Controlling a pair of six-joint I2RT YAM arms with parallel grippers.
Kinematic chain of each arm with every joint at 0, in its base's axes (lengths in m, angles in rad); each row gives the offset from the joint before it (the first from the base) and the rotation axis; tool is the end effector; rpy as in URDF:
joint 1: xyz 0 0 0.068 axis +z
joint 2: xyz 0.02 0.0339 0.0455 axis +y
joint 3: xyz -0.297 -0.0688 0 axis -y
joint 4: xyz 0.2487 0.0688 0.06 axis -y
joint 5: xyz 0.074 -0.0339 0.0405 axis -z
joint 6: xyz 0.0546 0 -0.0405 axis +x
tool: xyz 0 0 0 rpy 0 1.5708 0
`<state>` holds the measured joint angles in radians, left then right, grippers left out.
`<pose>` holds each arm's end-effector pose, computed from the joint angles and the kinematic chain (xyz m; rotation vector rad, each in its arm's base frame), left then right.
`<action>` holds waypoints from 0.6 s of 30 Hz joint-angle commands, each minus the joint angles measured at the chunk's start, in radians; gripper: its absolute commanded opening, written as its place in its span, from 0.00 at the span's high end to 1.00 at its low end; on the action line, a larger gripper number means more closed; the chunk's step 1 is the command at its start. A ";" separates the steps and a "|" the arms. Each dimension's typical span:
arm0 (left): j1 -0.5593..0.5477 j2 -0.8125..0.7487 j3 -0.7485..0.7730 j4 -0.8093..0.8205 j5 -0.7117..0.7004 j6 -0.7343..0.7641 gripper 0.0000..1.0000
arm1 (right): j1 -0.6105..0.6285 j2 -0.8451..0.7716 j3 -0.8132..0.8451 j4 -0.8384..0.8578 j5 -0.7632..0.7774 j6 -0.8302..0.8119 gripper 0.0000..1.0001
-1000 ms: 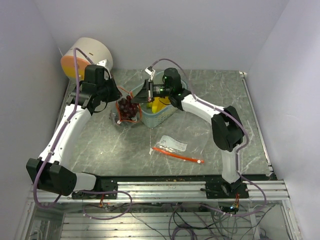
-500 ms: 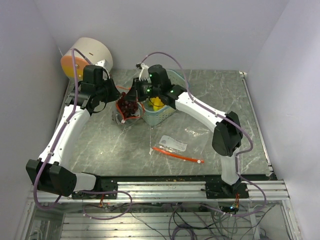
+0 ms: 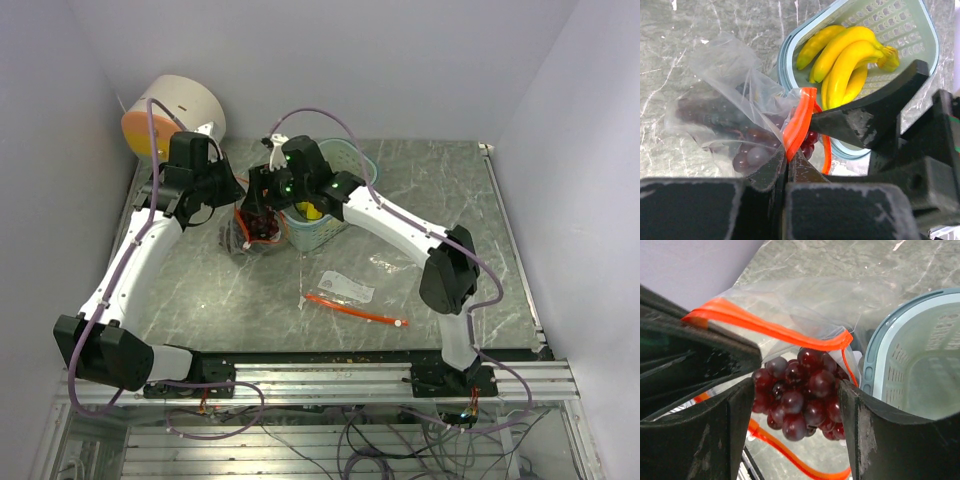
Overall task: Place the food in the zip-top bag and seal the zipper
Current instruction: Place the fake fruit in the zipper food storage bag.
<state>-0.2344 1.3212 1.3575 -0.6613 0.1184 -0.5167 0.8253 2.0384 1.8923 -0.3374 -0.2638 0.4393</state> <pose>0.2874 -0.0752 0.3953 -0.2484 2.2316 -0.5449 0.3428 0.3923 0.3429 -0.5953 2.1259 1.0216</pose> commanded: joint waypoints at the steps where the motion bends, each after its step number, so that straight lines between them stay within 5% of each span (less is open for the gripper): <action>1: 0.000 -0.009 0.023 0.047 0.004 -0.005 0.93 | 0.002 -0.103 0.032 -0.058 0.047 -0.046 0.31; 8: 0.003 0.007 0.140 -0.015 -0.057 -0.020 0.93 | -0.002 -0.202 -0.025 -0.145 0.106 -0.055 0.31; 18: 0.007 -0.005 0.191 -0.015 -0.053 -0.044 0.93 | -0.004 -0.177 -0.047 -0.245 0.077 -0.079 0.45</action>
<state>-0.2325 1.3411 1.4971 -0.7158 0.0753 -0.5404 0.8242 1.8404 1.8561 -0.5240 -0.1875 0.3805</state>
